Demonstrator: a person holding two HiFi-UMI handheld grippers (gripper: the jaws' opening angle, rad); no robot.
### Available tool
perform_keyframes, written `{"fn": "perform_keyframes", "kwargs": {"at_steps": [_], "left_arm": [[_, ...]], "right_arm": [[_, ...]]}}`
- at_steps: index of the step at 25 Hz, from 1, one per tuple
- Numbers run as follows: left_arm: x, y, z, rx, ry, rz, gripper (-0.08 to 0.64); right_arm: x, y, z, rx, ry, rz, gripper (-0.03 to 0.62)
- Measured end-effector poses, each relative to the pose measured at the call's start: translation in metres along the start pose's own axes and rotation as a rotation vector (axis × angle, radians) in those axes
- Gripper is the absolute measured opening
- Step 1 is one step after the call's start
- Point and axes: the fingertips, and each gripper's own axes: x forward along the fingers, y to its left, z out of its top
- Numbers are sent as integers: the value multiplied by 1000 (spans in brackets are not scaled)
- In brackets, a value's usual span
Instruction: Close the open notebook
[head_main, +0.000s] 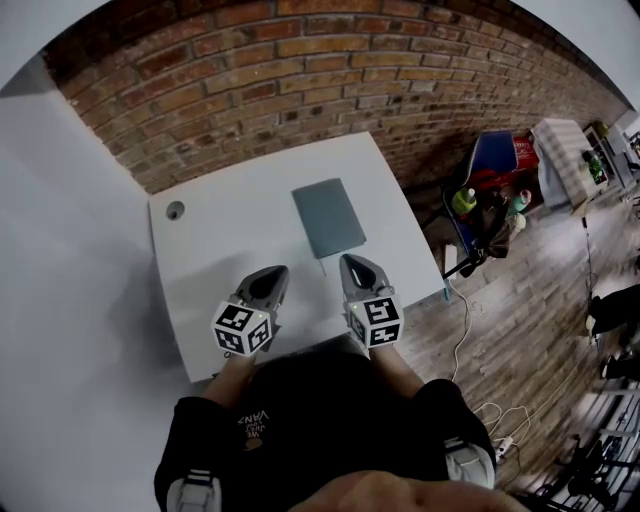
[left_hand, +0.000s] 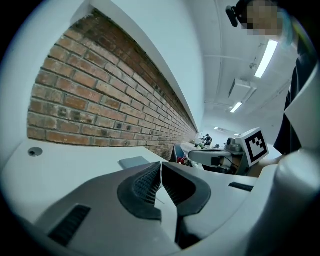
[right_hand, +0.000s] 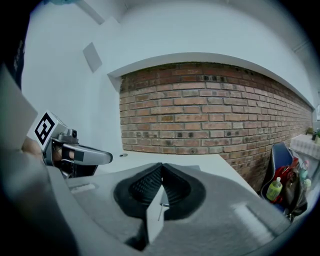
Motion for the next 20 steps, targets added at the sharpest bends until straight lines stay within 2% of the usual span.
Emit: {"fn": "perform_keyframes", "kwargs": {"at_steps": [12,20], "left_arm": [[-19,3,-19,-29,16,49,17],[-23,2,-13,-24,-7,49,12]], "right_arm": [[-2,20,-2,20,3,30,-2],[-7,23,-8,17,15,20,-3]]}}
